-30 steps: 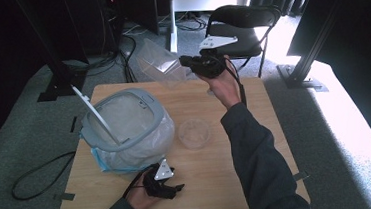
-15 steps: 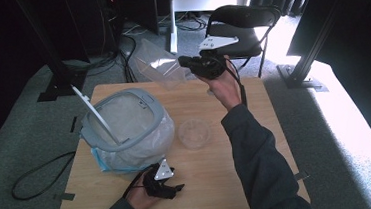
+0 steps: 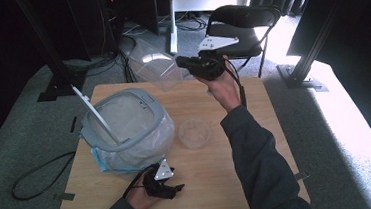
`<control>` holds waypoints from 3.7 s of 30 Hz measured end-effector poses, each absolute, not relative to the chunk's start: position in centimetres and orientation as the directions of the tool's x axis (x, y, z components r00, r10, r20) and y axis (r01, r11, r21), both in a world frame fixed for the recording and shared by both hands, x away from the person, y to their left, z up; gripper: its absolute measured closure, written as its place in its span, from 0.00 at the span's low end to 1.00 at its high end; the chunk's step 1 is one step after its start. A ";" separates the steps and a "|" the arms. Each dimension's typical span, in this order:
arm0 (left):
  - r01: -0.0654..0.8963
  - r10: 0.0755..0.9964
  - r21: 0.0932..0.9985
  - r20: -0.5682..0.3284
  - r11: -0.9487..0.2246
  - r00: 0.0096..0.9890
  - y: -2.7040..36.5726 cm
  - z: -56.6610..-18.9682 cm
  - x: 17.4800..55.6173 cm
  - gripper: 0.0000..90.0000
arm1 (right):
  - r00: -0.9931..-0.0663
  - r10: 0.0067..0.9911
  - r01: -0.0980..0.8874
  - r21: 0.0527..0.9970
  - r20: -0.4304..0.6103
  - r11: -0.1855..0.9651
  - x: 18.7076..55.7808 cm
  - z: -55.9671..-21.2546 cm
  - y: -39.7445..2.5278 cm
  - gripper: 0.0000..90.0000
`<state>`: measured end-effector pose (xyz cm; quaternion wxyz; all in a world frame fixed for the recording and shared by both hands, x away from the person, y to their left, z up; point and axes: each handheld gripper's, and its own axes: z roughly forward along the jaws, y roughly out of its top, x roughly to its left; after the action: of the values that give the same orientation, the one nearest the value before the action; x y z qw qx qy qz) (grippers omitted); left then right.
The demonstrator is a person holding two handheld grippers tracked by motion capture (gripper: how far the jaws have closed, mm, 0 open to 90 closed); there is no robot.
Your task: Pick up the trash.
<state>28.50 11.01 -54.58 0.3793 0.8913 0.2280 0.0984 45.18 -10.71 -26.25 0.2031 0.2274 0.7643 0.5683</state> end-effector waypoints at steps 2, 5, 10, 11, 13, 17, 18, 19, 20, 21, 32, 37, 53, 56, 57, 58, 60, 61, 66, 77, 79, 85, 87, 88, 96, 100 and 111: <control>0.331 0.481 0.721 0.003 -0.609 0.877 11.0 -54.6 28.5 0.32 | -0.817 0.575 0.114 0.961 -0.053 0.251 45.1 -26.2 -10.7 0.95; 0.331 0.481 0.721 0.003 -0.609 0.877 11.0 -54.6 28.5 0.32 | -0.820 0.570 0.115 0.961 -0.051 0.251 45.0 -26.2 -10.7 0.95; 0.327 0.478 0.721 0.008 -0.611 0.878 11.0 -54.6 28.5 0.32 | -0.824 0.564 0.109 0.962 -0.052 0.249 44.8 -26.1 -10.7 0.95; 0.327 0.479 0.721 0.007 -0.611 0.878 11.0 -54.6 28.5 0.32 | -0.826 0.562 0.108 0.963 -0.051 0.246 44.7 -26.1 -10.7 0.95; 0.325 0.477 0.718 0.011 -0.615 0.879 11.0 -54.5 28.5 0.32 | -0.828 0.558 0.106 0.963 -0.052 0.246 44.6 -26.1 -10.6 0.95; 0.325 0.477 0.718 0.010 -0.615 0.879 11.0 -54.5 28.5 0.32 | -0.832 0.552 0.098 0.964 -0.057 0.248 44.3 -25.9 -10.4 0.95; 0.325 0.477 0.719 0.010 -0.615 0.879 11.0 -54.5 28.5 0.32 | -0.833 0.550 0.095 0.964 -0.059 0.247 44.3 -25.9 -10.4 0.95; 0.325 0.477 0.719 0.010 -0.615 0.879 11.0 -54.5 28.5 0.32 | -0.834 0.548 0.093 0.964 -0.060 0.248 44.2 -25.8 -10.4 0.95; 0.324 0.477 0.719 0.011 -0.615 0.879 11.0 -54.5 28.6 0.32 | -0.835 0.546 0.092 0.964 -0.061 0.249 44.1 -25.8 -10.3 0.95; 0.324 0.477 0.719 0.011 -0.615 0.879 11.0 -54.5 28.6 0.32 | -0.836 0.545 0.089 0.964 -0.064 0.251 44.1 -25.7 -10.3 0.95; 0.324 0.477 0.718 0.012 -0.616 0.879 11.0 -54.5 28.6 0.32 | -0.845 0.531 0.079 0.967 -0.064 0.241 43.6 -25.4 -10.1 0.95; 0.324 0.477 0.719 0.012 -0.615 0.879 11.0 -54.5 28.6 0.32 | -0.846 0.529 0.082 0.966 -0.063 0.247 43.6 -25.5 -10.1 0.95; 0.325 0.478 0.720 0.010 -0.614 0.878 11.0 -54.5 28.5 0.32 | -0.860 0.506 0.062 0.967 -0.073 0.246 42.7 -25.4 -9.6 0.95; 0.327 0.479 0.720 0.009 -0.613 0.878 11.0 -54.5 28.5 0.32 | -0.862 0.501 0.059 0.968 -0.074 0.245 42.6 -25.4 -9.5 0.95; 0.326 0.479 0.719 0.010 -0.613 0.878 11.0 -54.5 28.5 0.32 | -0.863 0.499 0.056 0.968 -0.076 0.244 42.5 -25.3 -9.5 0.95; 0.327 0.479 0.719 0.010 -0.613 0.878 11.0 -54.5 28.5 0.32 | -0.863 0.499 0.055 0.968 -0.077 0.244 42.5 -25.3 -9.4 0.95; 0.328 0.480 0.720 0.009 -0.612 0.877 11.0 -54.6 28.5 0.32 | -0.864 0.497 0.051 0.968 -0.080 0.245 42.3 -25.3 -9.4 0.95; 0.328 0.480 0.720 0.009 -0.612 0.877 11.0 -54.6 28.5 0.32 | -0.865 0.496 0.050 0.968 -0.081 0.246 42.2 -25.2 -9.4 0.95; 0.329 0.481 0.721 0.007 -0.611 0.877 11.0 -54.6 28.5 0.32 | -0.869 0.488 0.043 0.969 -0.084 0.242 42.0 -25.0 -9.3 0.95; 0.328 0.480 0.720 0.008 -0.611 0.877 11.0 -54.6 28.5 0.32 | -0.880 0.467 0.035 0.971 -0.082 0.235 41.3 -24.9 -8.8 0.95; 0.328 0.480 0.721 0.008 -0.611 0.877 11.0 -54.6 28.5 0.32 | -0.882 0.464 0.028 0.971 -0.087 0.236 41.3 -24.9 -8.6 0.95; 0.329 0.481 0.721 0.008 -0.610 0.877 11.0 -54.6 28.5 0.32 | -0.887 0.453 0.026 0.972 -0.086 0.234 41.1 -24.8 -8.2 0.95; 0.327 0.480 0.721 0.009 -0.611 0.877 11.0 -54.6 28.5 0.32 | -0.890 0.449 0.027 0.971 -0.084 0.236 41.1 -24.8 -8.0 0.95; 0.326 0.479 0.720 0.010 -0.613 0.878 11.0 -54.5 28.5 0.32 | -0.890 0.449 0.027 0.971 -0.084 0.236 41.1 -24.8 -8.0 0.95; 0.325 0.478 0.719 0.012 -0.615 0.878 11.0 -54.5 28.5 0.32 | -0.894 0.440 0.025 0.973 -0.081 0.231 40.9 -24.8 -7.6 0.95; 0.325 0.478 0.718 0.012 -0.615 0.878 11.1 -54.5 28.5 0.32 | -0.896 0.437 0.022 0.972 -0.084 0.232 40.9 -24.7 -7.5 0.95; 0.325 0.479 0.717 0.013 -0.616 0.878 11.1 -54.5 28.5 0.32 | -0.904 0.420 0.011 0.975 -0.086 0.223 40.5 -24.7 -6.7 0.95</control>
<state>28.54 11.05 -54.52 0.3758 0.8932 0.2250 0.1018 40.53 -6.65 -24.67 0.1682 0.1411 0.7638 0.6069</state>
